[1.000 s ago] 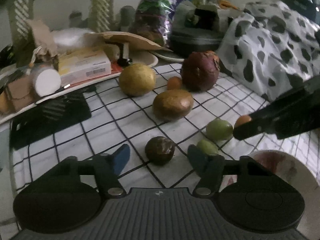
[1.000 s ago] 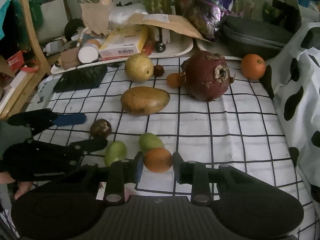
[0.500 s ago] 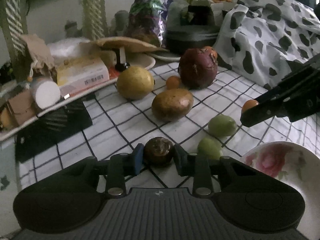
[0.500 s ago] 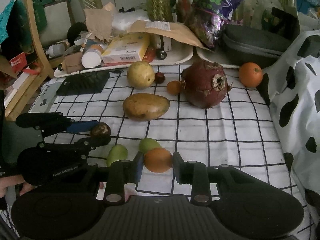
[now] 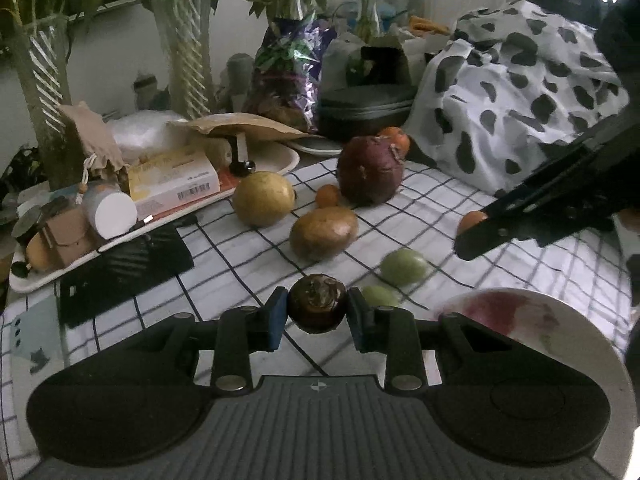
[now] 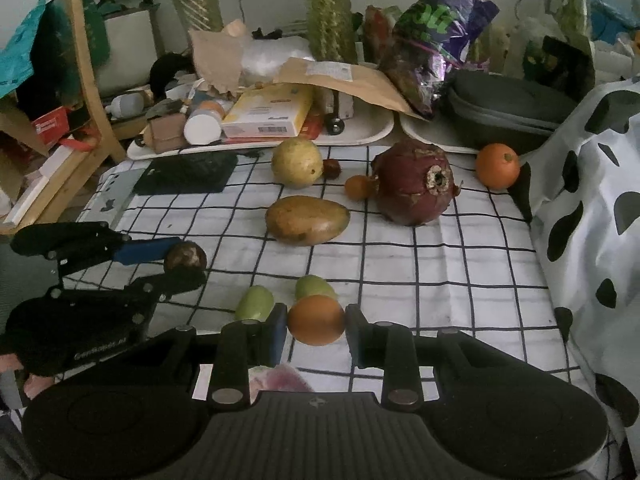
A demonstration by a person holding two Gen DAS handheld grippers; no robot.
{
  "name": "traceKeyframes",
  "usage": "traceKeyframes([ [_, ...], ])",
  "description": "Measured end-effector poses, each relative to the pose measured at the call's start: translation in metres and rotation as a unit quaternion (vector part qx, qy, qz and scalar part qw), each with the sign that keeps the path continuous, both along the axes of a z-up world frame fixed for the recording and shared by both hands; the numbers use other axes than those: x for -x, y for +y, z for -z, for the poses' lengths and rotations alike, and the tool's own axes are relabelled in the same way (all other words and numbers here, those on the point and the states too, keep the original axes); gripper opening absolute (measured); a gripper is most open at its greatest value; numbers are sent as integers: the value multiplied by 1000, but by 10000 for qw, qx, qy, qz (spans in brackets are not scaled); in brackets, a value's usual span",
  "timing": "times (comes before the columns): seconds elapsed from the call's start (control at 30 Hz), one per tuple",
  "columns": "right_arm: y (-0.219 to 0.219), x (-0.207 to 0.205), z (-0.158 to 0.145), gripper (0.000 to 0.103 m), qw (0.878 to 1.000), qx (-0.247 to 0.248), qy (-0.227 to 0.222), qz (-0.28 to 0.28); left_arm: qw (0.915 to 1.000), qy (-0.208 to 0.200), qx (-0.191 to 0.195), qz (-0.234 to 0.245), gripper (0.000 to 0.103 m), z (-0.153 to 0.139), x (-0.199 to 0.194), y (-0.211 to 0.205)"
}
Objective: Organize fruits
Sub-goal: 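Carry both fruits over the white plate and open both grippers to drop them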
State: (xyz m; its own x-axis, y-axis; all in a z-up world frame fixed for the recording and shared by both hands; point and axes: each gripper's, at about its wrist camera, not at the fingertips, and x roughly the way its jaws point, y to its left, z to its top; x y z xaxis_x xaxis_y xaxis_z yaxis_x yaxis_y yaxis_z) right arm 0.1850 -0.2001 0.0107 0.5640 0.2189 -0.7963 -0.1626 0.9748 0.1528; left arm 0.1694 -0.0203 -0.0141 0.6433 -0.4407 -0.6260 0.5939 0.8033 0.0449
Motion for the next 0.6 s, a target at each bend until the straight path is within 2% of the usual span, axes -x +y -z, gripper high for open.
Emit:
traceKeyframes([
  [0.33,5,34,2,32,9997,-116,205,22,9997,175,106,92,31,-4,42,-5],
  [0.6,14,44,11,32,9986,-209,482,-110,9986,459,-95,227,31,6,62,-15],
])
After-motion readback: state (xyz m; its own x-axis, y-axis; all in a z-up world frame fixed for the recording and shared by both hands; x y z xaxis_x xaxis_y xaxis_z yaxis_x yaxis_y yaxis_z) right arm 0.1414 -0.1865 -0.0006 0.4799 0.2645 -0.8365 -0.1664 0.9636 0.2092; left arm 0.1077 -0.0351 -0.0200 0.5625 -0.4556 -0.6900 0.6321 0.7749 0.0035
